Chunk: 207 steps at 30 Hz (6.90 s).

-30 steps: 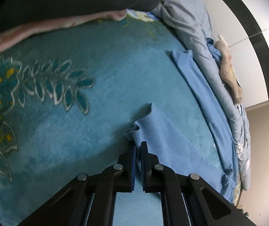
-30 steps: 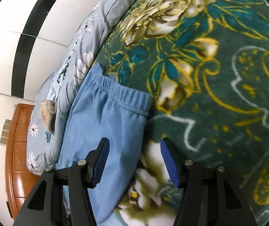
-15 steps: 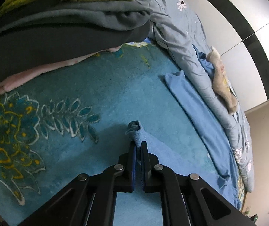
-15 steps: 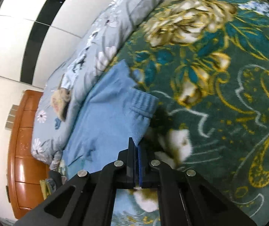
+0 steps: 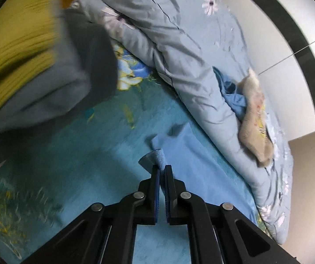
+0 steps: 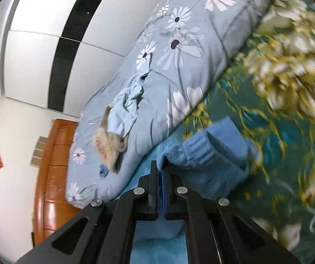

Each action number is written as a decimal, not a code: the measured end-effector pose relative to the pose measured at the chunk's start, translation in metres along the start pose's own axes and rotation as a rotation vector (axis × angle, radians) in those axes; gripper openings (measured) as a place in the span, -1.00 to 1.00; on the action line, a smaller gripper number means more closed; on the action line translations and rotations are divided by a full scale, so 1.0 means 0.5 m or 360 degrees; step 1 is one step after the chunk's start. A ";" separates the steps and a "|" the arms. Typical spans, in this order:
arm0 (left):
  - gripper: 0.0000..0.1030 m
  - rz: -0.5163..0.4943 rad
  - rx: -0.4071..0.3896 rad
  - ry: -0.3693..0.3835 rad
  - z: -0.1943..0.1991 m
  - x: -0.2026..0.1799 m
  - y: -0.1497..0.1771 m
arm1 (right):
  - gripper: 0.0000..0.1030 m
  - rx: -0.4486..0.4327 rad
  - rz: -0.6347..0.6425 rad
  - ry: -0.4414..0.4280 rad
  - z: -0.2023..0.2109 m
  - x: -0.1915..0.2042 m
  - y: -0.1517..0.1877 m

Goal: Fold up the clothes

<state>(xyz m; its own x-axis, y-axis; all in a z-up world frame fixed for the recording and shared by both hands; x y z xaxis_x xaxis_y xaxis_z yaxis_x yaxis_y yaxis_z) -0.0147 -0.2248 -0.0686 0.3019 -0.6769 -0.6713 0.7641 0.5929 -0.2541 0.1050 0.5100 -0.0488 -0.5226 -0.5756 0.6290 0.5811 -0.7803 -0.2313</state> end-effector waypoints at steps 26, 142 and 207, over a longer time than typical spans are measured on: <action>-0.48 -0.0091 0.0116 0.0041 -0.208 0.045 -0.035 | -0.13 0.0028 0.0104 0.0447 -0.201 0.024 -0.093; -0.14 -0.0767 0.0849 0.0110 -0.298 -0.346 0.758 | -0.66 0.0238 -0.0214 -0.0026 -0.046 -0.264 0.157; -0.71 -0.0482 0.0511 0.0110 -0.153 -0.177 0.475 | -0.02 0.0332 0.1179 0.0304 -0.140 0.133 0.456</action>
<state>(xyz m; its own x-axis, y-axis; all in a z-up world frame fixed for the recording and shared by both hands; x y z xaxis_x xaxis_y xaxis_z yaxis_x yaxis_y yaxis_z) 0.0965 0.0093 -0.1225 0.0068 -0.7618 -0.6477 0.9538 0.1996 -0.2247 0.1591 0.2768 -0.1116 -0.0409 -0.9739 0.2231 0.9145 -0.1265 -0.3844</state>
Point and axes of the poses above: each gripper's, at about its wrist camera, not at the fingertips, and z roughly against the way its jaws point, x to its left, y to its underside, the point moved 2 cm from there along -z, roughly the way its jaws point, and after that the axes turned 15 degrees about y, right-handed, at the moved point
